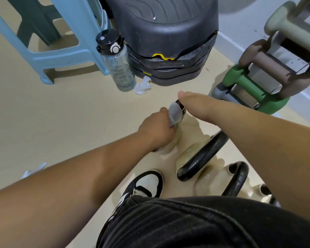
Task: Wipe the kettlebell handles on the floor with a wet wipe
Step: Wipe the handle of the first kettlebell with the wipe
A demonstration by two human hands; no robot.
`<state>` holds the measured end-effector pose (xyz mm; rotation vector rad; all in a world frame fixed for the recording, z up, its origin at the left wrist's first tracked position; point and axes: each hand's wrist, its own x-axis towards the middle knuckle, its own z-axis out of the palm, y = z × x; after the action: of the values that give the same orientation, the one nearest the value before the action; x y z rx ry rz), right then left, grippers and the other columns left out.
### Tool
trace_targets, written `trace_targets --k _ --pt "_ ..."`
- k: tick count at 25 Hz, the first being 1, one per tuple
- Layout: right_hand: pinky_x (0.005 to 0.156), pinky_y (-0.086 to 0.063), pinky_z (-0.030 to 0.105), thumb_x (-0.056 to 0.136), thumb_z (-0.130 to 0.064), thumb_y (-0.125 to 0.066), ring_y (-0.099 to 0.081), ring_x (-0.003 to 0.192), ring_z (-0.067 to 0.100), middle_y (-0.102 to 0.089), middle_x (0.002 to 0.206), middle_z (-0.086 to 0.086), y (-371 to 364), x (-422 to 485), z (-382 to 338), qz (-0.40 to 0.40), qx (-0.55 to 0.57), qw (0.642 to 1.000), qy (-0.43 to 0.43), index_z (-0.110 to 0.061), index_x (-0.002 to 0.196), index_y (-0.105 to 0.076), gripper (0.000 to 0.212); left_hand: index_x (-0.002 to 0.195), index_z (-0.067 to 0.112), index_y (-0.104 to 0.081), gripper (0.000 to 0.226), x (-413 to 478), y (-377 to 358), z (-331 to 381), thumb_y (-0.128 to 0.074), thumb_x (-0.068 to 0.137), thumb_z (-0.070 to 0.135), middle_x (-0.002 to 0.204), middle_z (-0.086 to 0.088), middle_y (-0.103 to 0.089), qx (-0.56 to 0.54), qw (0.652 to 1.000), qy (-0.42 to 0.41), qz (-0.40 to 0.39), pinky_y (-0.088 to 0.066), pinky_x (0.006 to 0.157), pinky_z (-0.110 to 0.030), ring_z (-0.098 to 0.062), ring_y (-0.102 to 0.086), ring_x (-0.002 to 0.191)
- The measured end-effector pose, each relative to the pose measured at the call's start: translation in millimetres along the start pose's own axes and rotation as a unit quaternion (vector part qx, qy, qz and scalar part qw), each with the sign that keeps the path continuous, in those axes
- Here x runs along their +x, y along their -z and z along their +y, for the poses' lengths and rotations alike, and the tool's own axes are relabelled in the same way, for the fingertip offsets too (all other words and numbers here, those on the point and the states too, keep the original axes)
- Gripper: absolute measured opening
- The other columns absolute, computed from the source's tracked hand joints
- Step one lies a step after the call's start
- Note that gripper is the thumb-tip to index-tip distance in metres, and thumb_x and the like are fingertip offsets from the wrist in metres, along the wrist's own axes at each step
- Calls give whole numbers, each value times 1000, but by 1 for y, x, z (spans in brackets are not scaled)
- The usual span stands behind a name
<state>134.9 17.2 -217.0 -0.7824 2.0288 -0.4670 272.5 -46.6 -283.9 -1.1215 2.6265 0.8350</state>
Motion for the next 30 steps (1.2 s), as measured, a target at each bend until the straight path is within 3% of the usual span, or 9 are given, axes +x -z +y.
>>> trace_targets --k 4,9,12,15,19,21,24,27,30 --pt "95 -26 36 107 -47 -17 -38 135 28 -39 153 11 4 -1 -1 32 -34 999 -17 -14 149 -40 58 104 18 -45 22 5 4 5 -56 87 25 93 -2 -60 35 999 28 4 -45 58 -33 -26 -58 78" --pt "89 -25 33 108 -30 -16 -41 116 30 -47 138 16 3 2 9 18 12 999 -33 -5 123 -48 43 155 12 -29 75 -49 -28 -22 -47 92 47 122 -10 -54 12 979 -152 135 -49 70 -37 -29 -57 94" --pt "104 -35 42 99 -47 -28 -47 126 27 -52 140 6 3 7 18 31 119 990 -70 -11 127 -54 52 159 8 -14 85 -55 -21 -19 -29 93 59 136 -11 -48 71 981 -138 117 -51 79 -39 -27 -53 107" --pt "112 -36 46 97 -41 -36 -57 124 17 -59 138 -1 7 14 32 35 261 961 -81 -21 125 -65 44 158 4 -12 93 -42 -12 2 -24 90 66 128 -14 -50 191 963 -126 141 -52 67 -41 -31 -57 98" --pt "112 -37 49 100 -45 -36 -58 122 21 -66 128 -1 17 14 42 28 351 932 -92 -24 134 -56 44 155 13 -19 81 24 -3 52 -48 92 55 131 -13 -43 275 958 -75 39 -51 72 -42 -35 -58 105" --pt "115 -33 49 102 -47 -30 -50 130 26 -56 140 6 19 19 42 66 317 939 -116 -19 145 -44 54 139 18 -47 54 54 -3 80 -57 90 39 121 -10 -48 371 925 -85 -19 -48 64 -35 -31 -60 101" --pt "101 -37 40 107 -25 -21 -43 114 24 -55 116 14 20 20 44 125 125 980 -89 -7 118 -52 38 123 22 -63 37 70 -8 93 -59 86 27 106 -6 -48 451 884 -94 -78 -45 63 -33 -27 -53 88" --pt "101 -37 41 108 -22 -20 -45 126 37 -50 135 21 17 10 47 106 11 993 -49 -2 130 -50 43 137 28 -49 61 41 1 57 -67 78 31 115 -6 -41 302 942 -148 -8 -50 67 -37 -27 -47 90" --pt "101 -38 41 108 -17 -21 -43 127 39 -45 141 24 9 3 34 83 14 994 -69 0 136 -47 42 159 29 -5 108 -22 1 -2 -71 73 22 142 -14 -31 231 948 -214 44 -54 67 -43 -33 -50 97"
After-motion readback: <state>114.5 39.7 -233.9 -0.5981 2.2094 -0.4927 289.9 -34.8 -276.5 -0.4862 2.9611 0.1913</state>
